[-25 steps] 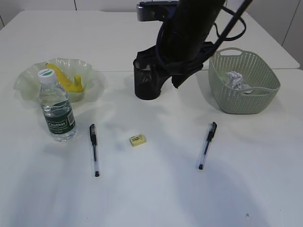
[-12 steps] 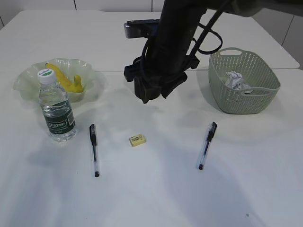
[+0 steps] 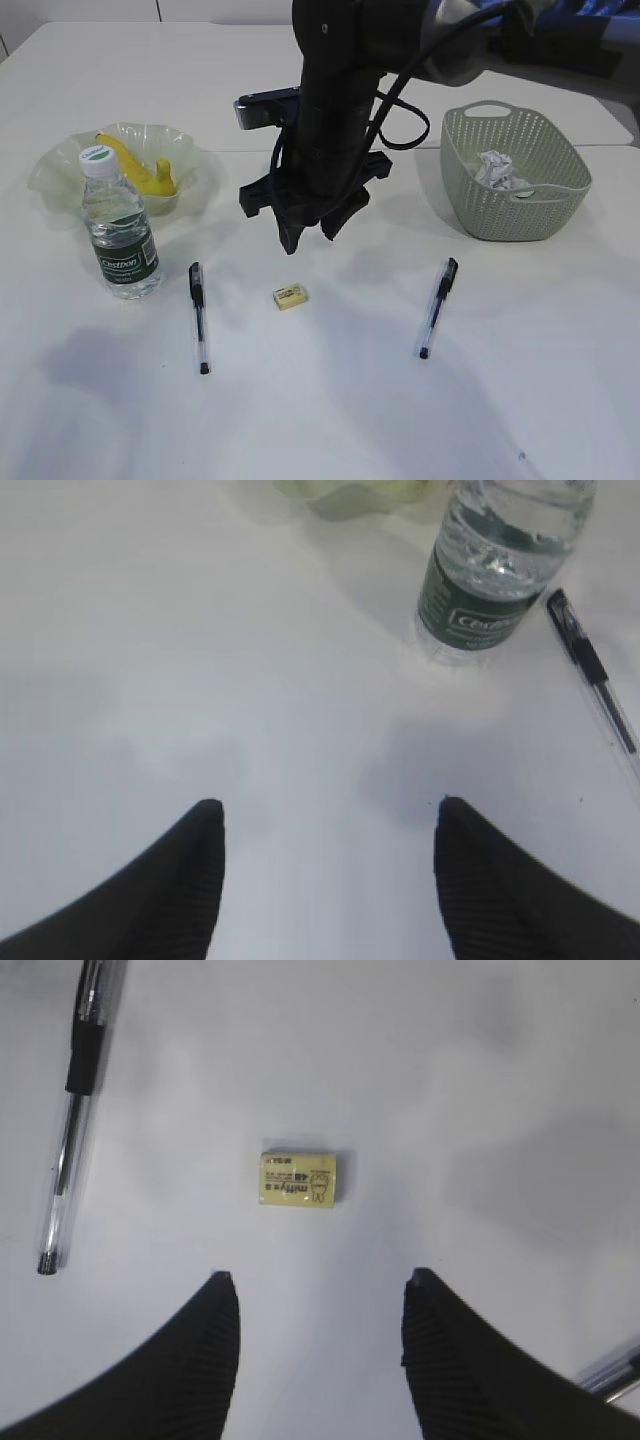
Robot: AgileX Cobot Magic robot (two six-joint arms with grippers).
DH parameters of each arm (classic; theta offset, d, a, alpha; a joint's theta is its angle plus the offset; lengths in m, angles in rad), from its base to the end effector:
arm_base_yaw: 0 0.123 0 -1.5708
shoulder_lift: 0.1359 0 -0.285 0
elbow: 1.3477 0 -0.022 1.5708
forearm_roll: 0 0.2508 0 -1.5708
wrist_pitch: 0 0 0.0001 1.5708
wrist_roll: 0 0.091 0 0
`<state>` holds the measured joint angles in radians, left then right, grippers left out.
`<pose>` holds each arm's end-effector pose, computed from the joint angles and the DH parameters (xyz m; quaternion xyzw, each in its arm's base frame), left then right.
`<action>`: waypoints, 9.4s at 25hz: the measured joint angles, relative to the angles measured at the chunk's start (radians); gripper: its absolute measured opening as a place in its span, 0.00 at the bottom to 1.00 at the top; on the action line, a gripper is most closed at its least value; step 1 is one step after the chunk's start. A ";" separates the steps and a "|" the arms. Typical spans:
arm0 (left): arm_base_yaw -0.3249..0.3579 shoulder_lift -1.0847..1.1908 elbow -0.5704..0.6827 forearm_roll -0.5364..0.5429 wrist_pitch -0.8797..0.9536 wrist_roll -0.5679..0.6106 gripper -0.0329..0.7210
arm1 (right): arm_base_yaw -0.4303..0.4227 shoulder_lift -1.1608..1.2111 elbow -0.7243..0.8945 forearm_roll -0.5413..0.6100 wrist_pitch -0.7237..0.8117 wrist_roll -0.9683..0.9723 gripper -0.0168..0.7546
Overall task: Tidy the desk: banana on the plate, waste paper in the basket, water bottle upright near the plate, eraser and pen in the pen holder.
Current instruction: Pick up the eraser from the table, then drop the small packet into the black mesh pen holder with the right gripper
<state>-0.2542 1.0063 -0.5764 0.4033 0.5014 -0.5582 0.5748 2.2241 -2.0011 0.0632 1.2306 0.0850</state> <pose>0.1851 -0.0303 0.2539 -0.0102 0.9249 0.0024 0.3801 0.3933 0.2612 0.2226 -0.2338 0.9664 0.0621 0.0865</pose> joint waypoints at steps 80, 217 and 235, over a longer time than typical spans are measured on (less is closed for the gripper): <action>0.000 0.000 -0.108 -0.415 0.282 0.429 0.65 | 0.035 0.250 -0.120 -0.033 -0.004 0.049 0.44; 0.000 0.000 -0.108 -0.414 0.281 0.429 0.65 | -0.134 0.245 -0.397 -0.112 -0.360 0.006 0.46; 0.000 0.000 -0.108 -0.414 0.281 0.429 0.65 | -0.134 0.247 -0.584 -0.116 -0.001 0.006 0.46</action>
<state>-0.2542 1.0063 -0.6843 -0.0102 0.7823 -0.1297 0.4412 2.4711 -2.5847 -0.0526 1.2292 0.0910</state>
